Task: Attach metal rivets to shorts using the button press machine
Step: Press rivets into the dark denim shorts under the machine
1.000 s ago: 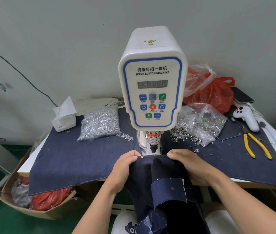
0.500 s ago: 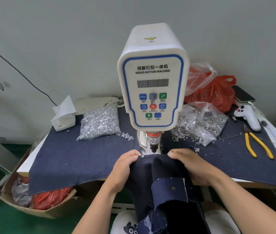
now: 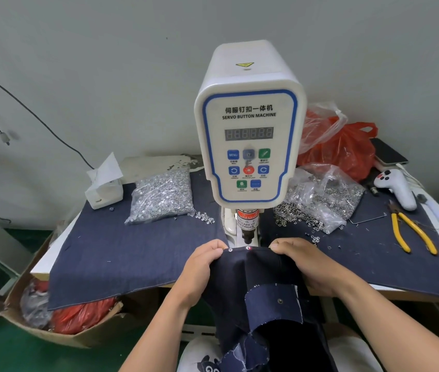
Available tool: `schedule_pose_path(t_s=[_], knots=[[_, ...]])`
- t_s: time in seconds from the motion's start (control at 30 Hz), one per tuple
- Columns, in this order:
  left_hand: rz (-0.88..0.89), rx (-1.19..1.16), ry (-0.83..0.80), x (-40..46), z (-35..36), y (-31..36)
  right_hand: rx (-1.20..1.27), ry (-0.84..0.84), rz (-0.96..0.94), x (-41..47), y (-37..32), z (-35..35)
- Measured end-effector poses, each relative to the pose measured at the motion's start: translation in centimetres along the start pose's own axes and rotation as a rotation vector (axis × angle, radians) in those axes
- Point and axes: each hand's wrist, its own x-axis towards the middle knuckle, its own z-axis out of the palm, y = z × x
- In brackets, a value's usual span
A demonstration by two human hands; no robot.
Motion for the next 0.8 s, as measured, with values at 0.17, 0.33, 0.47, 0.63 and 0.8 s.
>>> schedule_pose_path(t_s=[0.17, 0.33, 0.47, 0.63, 0.8], knots=[[-0.002, -0.013, 0.008, -0.2, -0.1, 0.2, 0.06, 0.017, 0.002, -0.2, -0.3, 0.3], [-0.024, -0.119, -0.019, -1.3, -0.1, 0.8, 0.176, -0.008, 0.043, -1.2, -0.7, 0.3], [-0.034, -0.427, -0.057, -3.4, -1.0, 0.5, 0.104, -0.134, 0.054, -2.5, -1.6, 0.6], [0.035, -0.44, -0.145, -5.5, -2.0, 0.8, -0.113, -0.205, 0.007, -3.7, -2.4, 1.0], [0.07, -0.315, -0.164, -6.0, -2.1, 1.7, -0.153, -0.246, -0.086, -4.2, -3.1, 1.5]])
